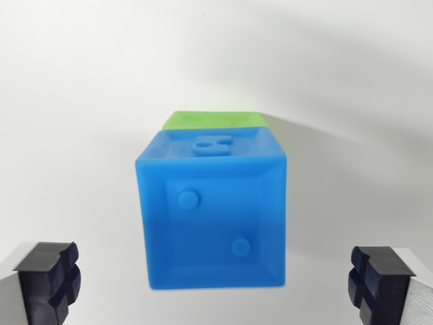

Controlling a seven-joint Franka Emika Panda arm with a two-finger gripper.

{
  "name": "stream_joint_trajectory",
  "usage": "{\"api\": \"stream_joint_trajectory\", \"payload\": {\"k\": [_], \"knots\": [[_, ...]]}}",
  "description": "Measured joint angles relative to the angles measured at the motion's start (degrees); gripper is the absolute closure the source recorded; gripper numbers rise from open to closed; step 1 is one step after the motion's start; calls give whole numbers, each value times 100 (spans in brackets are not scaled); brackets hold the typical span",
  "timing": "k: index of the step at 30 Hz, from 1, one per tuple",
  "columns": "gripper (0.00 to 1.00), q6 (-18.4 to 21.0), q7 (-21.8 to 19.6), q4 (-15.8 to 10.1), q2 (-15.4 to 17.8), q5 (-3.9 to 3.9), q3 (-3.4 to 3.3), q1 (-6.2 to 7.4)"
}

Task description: Stack cube

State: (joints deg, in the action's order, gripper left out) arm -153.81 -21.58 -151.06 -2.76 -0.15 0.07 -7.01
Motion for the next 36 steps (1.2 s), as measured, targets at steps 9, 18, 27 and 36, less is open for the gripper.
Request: {"api": "stream_joint_trajectory", "payload": {"k": [9, 18, 27, 36], "knots": [[0, 590, 0, 17, 580, 0, 0, 0], [0, 1201, 0, 125, 1084, 0, 0, 0], [0, 1882, 0, 324, 1567, 0, 0, 0], [0, 2493, 0, 578, 1932, 0, 0, 0]]}}
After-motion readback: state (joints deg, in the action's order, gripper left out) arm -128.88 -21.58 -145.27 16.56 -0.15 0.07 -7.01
